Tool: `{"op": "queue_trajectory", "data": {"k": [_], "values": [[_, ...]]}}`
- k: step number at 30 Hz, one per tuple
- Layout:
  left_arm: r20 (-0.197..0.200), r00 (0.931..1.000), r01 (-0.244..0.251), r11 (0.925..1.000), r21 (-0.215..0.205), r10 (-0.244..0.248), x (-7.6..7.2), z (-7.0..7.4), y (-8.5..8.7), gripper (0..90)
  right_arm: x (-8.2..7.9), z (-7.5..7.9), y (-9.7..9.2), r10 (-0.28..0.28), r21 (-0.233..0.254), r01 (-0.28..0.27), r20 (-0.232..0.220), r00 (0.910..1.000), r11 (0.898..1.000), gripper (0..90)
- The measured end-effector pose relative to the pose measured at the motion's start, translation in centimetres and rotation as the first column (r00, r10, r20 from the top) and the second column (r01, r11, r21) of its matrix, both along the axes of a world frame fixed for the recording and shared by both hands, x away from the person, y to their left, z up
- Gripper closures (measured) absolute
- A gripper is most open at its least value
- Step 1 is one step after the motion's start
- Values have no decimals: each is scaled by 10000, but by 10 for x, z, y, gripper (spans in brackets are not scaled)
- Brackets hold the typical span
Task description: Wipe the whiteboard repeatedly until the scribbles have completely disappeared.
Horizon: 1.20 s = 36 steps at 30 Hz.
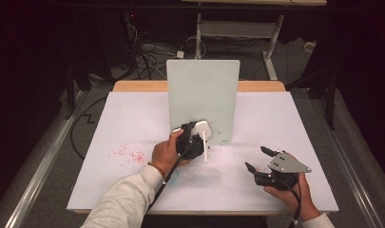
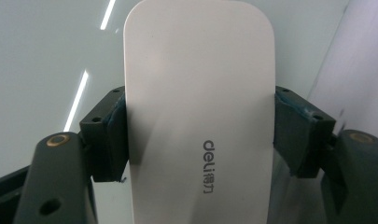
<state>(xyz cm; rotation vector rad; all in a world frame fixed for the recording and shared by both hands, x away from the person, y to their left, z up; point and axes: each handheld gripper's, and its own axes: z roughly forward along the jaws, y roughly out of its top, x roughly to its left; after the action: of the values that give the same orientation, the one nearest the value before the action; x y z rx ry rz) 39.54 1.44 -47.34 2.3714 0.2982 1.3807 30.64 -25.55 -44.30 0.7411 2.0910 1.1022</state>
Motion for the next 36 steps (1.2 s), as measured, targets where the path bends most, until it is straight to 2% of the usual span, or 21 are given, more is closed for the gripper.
{"op": "queue_trajectory", "data": {"k": [6, 8, 11, 13, 17, 20, 22, 24, 28, 31, 32, 36], "values": [[186, 9989, 430, 9982, 418, -438, -1, -3, -34, 281, 0, -1, -1, 22, -28, -22, -11, 10000, 10000, 276], [168, 9985, 500, 9955, 811, -515, -2, -3, -43, 281, 0, 0, -1, 6, -8, -6, -8, 10000, 10000, 276], [281, 9973, 660, 9959, 618, -678, -2, -8, -56, 281, 0, 0, -2, -25, 33, 25, -10, 10000, 10000, 276], [236, 9975, 656, 9958, 643, -672, -2, -7, -61, 281, 0, 0, -3, -34, 39, 34, 8, 10000, 10000, 276], [250, 9971, 708, 9970, 299, -716, 2, 0, -68, 282, 0, 0, -3, -25, 22, 25, 12, 10000, 10000, 276], [283, 9974, 653, 9978, 94, -655, 5, 10, -65, 281, 0, 1, -3, -9, 44, 9, 24, 10000, 10000, 276], [338, 9982, 506, 9985, -202, -499, 9, 18, -59, 281, 0, 1, -4, -6, 44, 6, 18, 10000, 10000, 277], [391, 9988, 314, 9984, -481, -295, 12, 28, -50, 282, 0, 0, -4, -30, 35, 30, 32, 10000, 10000, 277], [301, 9995, 0, 9942, -1074, 33, 15, 37, -28, 282, -1, 1, -4, -8, 64, 7, 65, 10000, 10000, 276], [279, 9994, -188, 9945, -1028, 218, 14, 36, -14, 282, -1, 2, -4, -24, 48, 24, 69, 10000, 10000, 277], [277, 9993, -199, 9930, -1164, 232, 13, 33, -9, 282, -1, 1, -4, -19, 44, 18, 68, 10000, 10000, 277], [161, 9993, -320, 9958, -864, 335, 8, 23, 8, 282, -1, 1, -2, 33, -17, -33, 42, 10000, 10000, 277]]}}
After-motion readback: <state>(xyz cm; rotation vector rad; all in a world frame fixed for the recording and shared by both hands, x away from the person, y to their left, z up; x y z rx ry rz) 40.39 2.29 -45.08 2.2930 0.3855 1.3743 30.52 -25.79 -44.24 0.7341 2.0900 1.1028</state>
